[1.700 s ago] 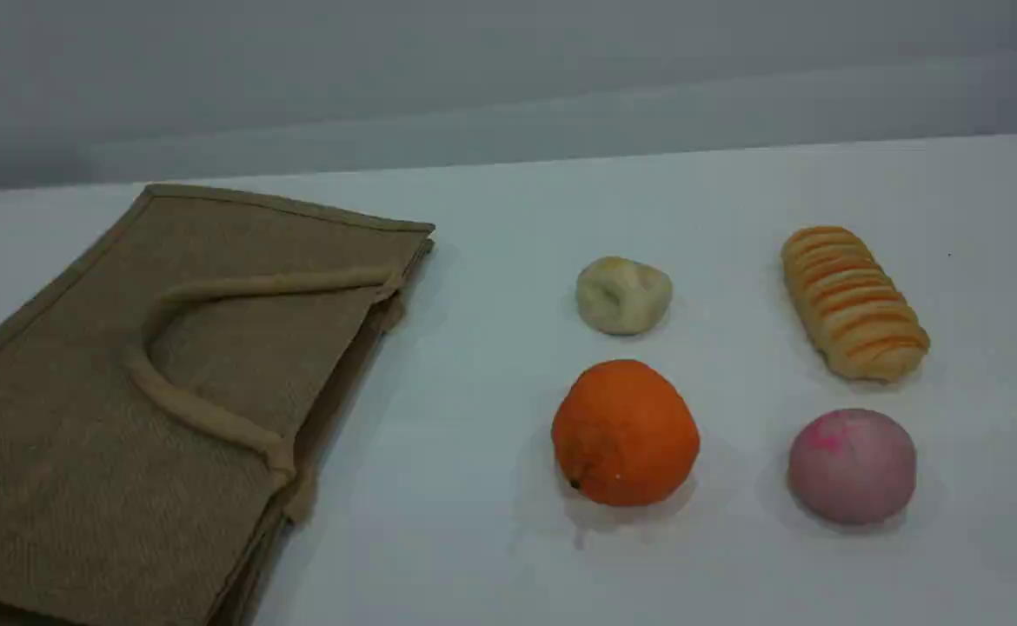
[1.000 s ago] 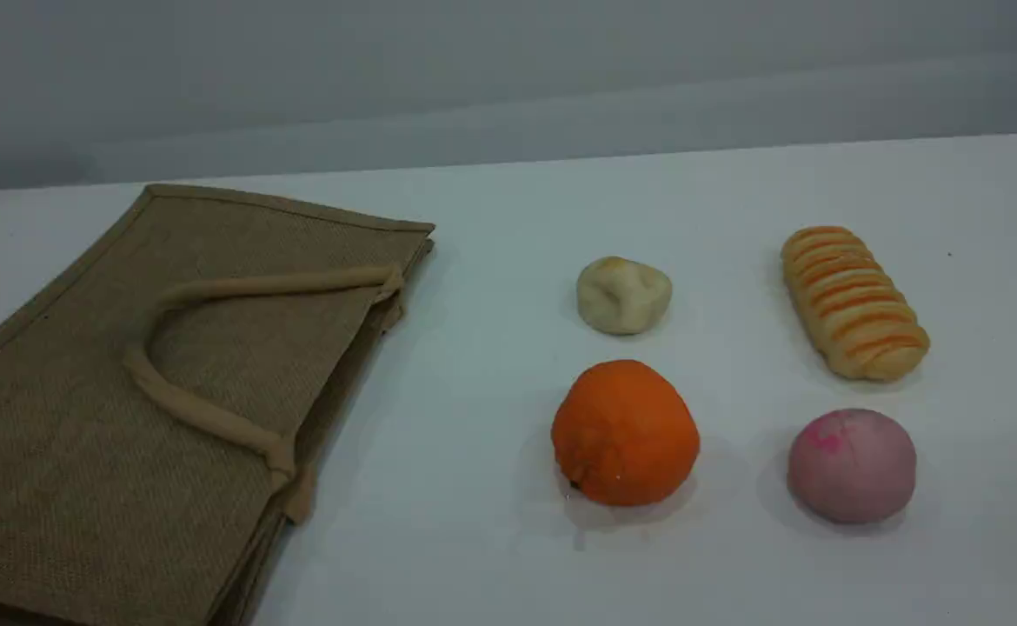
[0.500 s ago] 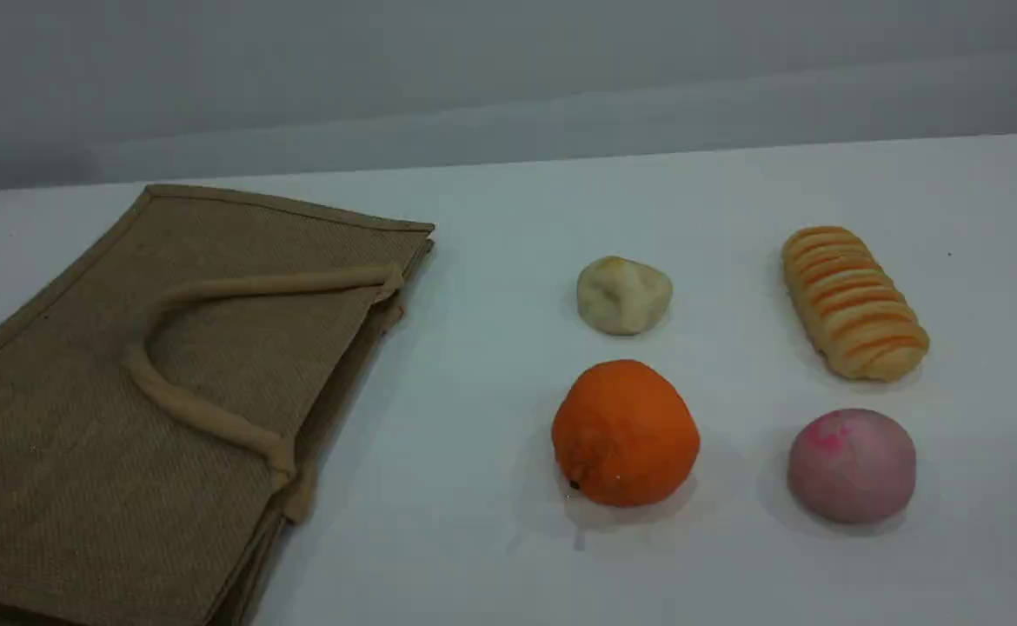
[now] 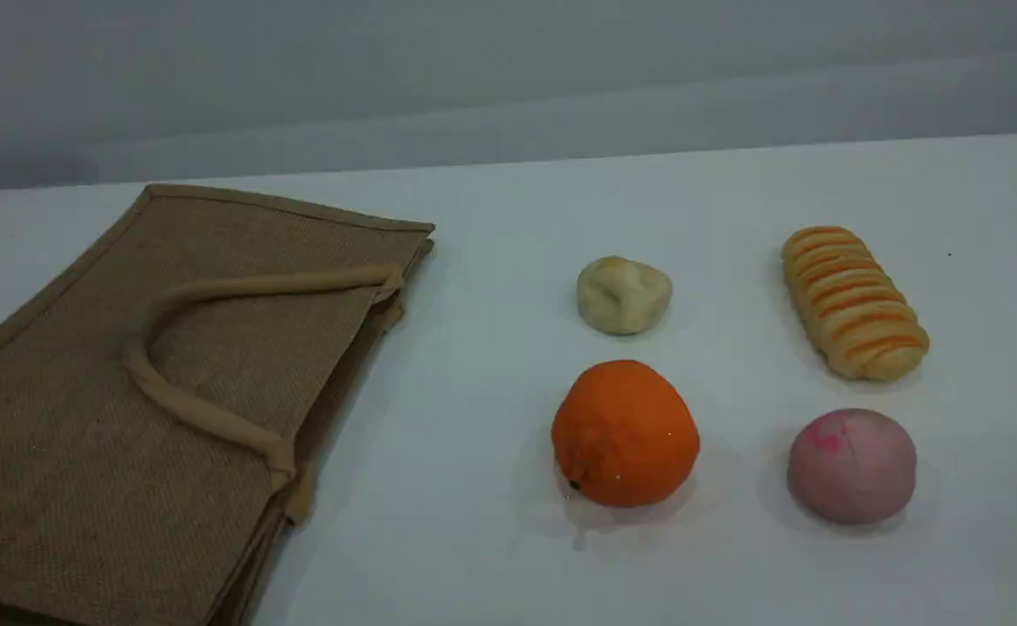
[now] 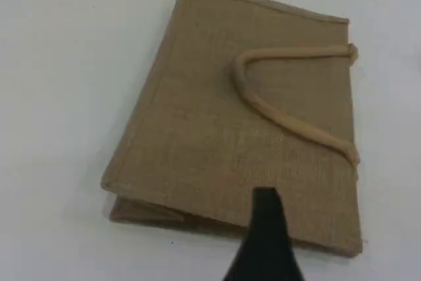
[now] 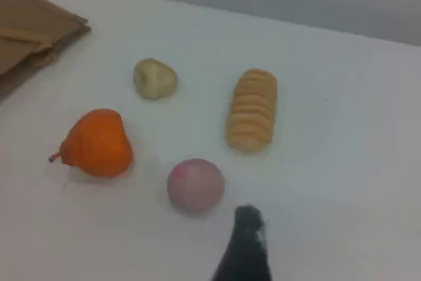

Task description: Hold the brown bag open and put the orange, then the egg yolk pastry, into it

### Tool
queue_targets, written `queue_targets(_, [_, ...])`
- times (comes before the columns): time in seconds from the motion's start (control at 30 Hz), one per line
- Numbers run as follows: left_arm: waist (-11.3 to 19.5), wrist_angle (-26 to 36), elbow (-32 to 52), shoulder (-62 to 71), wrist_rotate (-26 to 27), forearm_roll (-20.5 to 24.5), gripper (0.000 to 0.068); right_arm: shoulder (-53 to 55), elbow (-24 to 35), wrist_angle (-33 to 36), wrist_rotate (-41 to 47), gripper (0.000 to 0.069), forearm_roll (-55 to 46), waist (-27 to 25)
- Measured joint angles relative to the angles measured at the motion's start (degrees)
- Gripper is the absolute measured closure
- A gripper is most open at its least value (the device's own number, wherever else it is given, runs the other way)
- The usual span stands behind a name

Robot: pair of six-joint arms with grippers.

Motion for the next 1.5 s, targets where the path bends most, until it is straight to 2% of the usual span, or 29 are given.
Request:
queue_targets(0.13, [0.0,-0.1,-0.1,1.1,-1.0,0.9,0.0178,0.1,0.0,0.0,0.0,0.0149,0.0,0.0])
queue_targets(0.27, [0.0,-2.9,-1.8,4.5,-4.6,5.5,0.0178,4.7,-1.3,-1.3,1.9,0.0149,0.6,0.1])
queue_targets(0.4, [0.0,-6.5,-4.7,10.7,-4.7,9.2,0.0178,11.2,-4.2,-4.8,3.0,0.0153,1.7,0.1])
queue_targets(0.47, [-0.5,-6.5,-6.9,14.5,-4.7,8.9,0.0178,14.9,-6.5,-6.4,2.9,0.0164,1.7,0.1])
queue_targets(0.57, [-2.4,-7.3,-10.7,21.0,-4.7,6.2,0.0178,20.4,-10.1,-8.5,2.9,0.0183,1.7,0.1])
queue_targets(0.7, [-4.5,-7.5,-16.8,30.6,-4.7,6.2,0.0178,27.8,-14.8,-12.0,2.9,0.0188,1.5,0.1])
queue_targets(0.8, [-4.6,-8.8,-21.1,38.2,-4.7,6.2,0.0178,32.8,-17.1,-13.8,2.9,0.0189,1.2,0.1])
queue_targets(0.93, [-4.6,-12.3,-25.0,46.9,-4.7,6.2,0.0178,38.5,-17.3,-14.9,2.9,0.019,1.3,0.1])
queue_targets(1.4, [-4.6,-20.3,-25.2,70.7,-4.8,6.0,0.0178,52.2,-17.7,-19.0,2.9,0.019,2.2,0.1])
queue_targets(1.5, [-4.6,-20.7,-25.7,74.6,-6.5,6.0,0.0178,54.3,-17.7,-19.1,2.9,0.019,2.2,0.1])
